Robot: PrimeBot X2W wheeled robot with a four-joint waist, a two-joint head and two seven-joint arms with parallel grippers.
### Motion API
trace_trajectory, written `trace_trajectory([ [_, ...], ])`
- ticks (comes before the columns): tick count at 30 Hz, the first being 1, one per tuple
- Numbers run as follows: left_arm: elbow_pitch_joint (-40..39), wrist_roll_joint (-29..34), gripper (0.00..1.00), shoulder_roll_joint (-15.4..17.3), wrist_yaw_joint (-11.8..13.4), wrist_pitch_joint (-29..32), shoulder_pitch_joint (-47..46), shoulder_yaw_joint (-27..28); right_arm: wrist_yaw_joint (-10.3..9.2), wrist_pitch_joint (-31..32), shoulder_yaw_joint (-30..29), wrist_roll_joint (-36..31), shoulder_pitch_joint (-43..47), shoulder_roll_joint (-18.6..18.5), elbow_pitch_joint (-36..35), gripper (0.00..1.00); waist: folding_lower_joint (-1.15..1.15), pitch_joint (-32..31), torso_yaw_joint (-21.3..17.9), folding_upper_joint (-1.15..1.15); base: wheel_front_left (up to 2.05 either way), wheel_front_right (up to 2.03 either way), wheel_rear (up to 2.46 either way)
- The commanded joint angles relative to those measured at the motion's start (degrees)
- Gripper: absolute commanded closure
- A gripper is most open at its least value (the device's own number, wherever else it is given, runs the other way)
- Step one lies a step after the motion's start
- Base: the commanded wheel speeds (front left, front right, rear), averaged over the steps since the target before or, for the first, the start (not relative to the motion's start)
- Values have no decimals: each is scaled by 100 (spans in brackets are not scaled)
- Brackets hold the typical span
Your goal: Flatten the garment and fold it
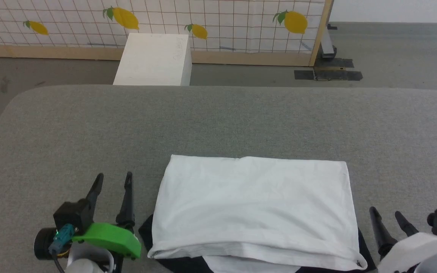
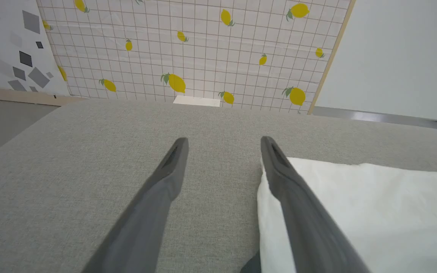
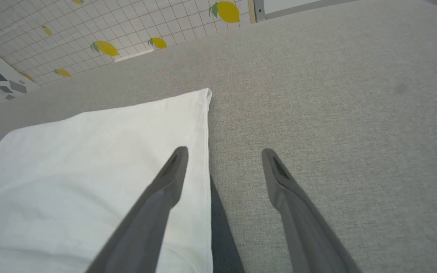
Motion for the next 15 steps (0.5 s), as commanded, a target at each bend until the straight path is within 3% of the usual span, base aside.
trace_trajectory([
  [1,96,145,0,-67,16,-54,-207,61,-9,-27,39,56,-213,4,216,0,0,-4,-4,0,0,0,0],
  [8,256,577,0,-363,-143,-65,-672,358,-9,345,240,241,-887,5,1354,0,0,50,-25,0,0,0,0],
  [15,350,928,0,-580,-387,-66,-793,536,-9,1131,381,73,-1379,5,2277,0,0,100,-19,0,0,0,0],
])
